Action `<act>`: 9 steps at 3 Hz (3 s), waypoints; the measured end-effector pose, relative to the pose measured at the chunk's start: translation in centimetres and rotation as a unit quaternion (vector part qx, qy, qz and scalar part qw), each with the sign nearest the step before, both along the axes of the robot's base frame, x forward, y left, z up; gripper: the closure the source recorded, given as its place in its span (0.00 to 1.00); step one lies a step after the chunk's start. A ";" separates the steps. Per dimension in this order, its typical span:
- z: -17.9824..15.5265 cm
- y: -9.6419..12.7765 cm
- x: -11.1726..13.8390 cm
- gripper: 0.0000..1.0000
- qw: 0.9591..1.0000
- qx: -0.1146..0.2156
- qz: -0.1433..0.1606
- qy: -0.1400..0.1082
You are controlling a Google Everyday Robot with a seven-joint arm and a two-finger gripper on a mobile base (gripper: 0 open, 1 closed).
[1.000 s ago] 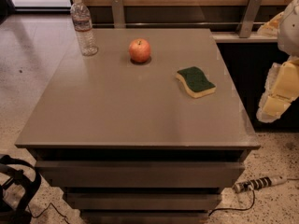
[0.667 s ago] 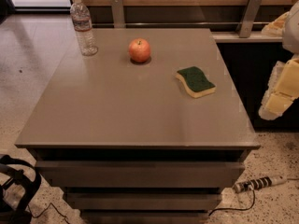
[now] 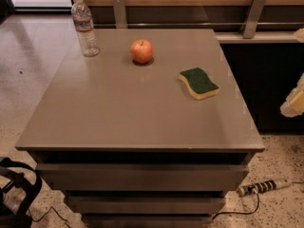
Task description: Pick sponge
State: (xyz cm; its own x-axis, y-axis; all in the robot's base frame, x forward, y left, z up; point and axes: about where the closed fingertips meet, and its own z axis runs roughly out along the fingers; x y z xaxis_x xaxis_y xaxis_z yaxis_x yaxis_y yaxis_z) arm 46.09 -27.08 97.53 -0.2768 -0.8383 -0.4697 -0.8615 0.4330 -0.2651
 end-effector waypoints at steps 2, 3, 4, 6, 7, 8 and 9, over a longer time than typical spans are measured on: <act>-2.9 -2.1 3.7 0.00 0.992 0.121 -0.017 -0.039; -5.4 -2.2 5.5 0.00 0.985 0.164 -0.022 -0.043; -8.8 -1.2 7.9 0.00 0.974 0.215 -0.032 -0.057; -9.3 -0.2 8.7 0.00 0.973 0.225 -0.021 -0.054; -10.0 1.7 10.3 0.00 0.968 0.246 -0.001 -0.056; -11.0 3.5 11.8 0.00 0.961 0.269 0.016 -0.059; -11.8 4.6 13.0 0.00 0.955 0.289 0.025 -0.065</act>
Offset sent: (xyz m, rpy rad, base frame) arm 0.0617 -0.0350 -0.0502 0.3738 -0.1112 -0.0601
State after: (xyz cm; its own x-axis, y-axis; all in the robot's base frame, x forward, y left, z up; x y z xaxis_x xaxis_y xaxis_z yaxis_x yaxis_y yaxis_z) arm 59.12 -22.43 85.71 -0.1519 -0.4397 -0.8852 -0.8610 0.4987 -0.0999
